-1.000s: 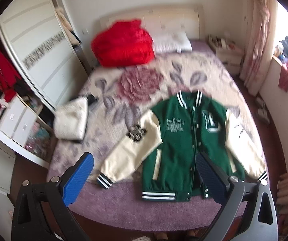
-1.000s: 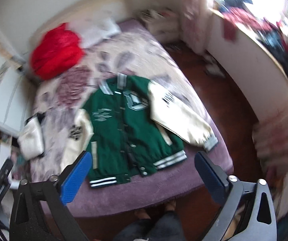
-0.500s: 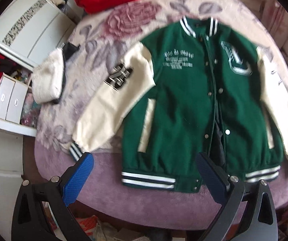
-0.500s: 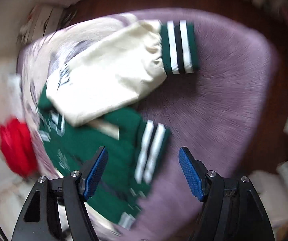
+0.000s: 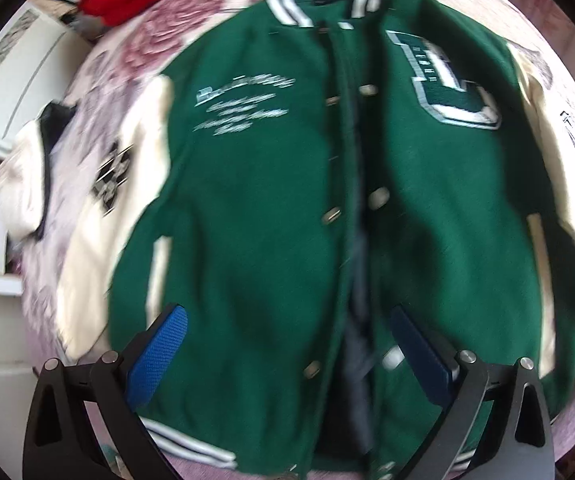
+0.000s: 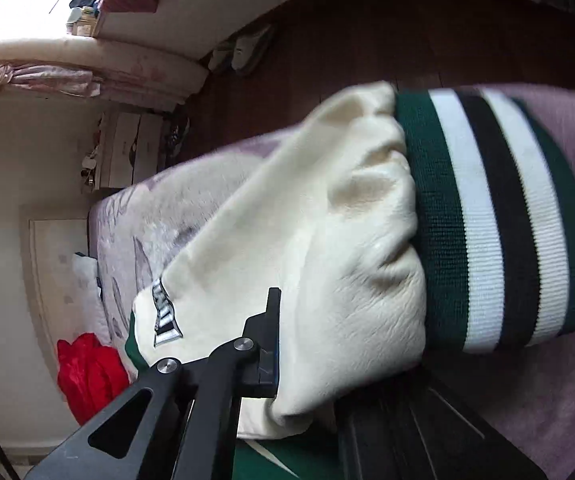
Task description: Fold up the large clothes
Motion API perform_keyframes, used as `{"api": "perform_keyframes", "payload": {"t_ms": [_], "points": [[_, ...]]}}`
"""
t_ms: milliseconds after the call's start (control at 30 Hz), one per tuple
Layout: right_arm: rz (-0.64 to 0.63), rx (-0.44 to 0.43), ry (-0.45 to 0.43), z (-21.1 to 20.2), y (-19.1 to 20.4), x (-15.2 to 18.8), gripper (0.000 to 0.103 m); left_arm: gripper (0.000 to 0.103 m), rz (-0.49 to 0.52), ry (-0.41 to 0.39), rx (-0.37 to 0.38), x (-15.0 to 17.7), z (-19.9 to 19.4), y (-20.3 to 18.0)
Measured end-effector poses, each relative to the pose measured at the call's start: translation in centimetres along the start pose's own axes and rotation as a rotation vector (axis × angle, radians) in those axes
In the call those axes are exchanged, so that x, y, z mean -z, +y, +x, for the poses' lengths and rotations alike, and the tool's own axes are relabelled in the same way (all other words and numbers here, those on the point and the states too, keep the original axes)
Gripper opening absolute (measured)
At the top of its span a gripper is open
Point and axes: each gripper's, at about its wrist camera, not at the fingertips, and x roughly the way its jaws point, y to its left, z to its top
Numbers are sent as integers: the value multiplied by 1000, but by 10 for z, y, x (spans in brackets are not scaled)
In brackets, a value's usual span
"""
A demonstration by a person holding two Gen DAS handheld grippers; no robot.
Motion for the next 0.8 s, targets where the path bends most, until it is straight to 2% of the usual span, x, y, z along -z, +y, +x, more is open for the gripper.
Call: {"api": "perform_keyframes", "payload": {"t_ms": [167,300,367,467,533,600,633,700,800], "points": [[-113,44,-118,2,80,-114,4,103,66,-17,67,-57,7,-36],[-279,104,-173,17,169,-167,4,103,131,-34,132,-113,12,-76],[-336,110,-188,23,203,-176,3,103,161,-48,167,-142,16,-99],[-405,70,-207,26,260,-180,3,103,199,-34,218,-182,35,-139],[-428,31,-206,4,269,-170,3,103,204,-5,205,-205,60,-163],[-470,-7,-188,4,293,-157,3,103,201,41,196,-219,86,-178],[-485,-18,-183,-1,289,-145,4,103,197,38,178,-222,95,-182],[-548,-46,-172,-5,309,-120,4,103,207,0,165,-221,93,-185],[-629,-98,-140,-8,337,-79,4,103,217,-13,219,-212,88,-167]]}}
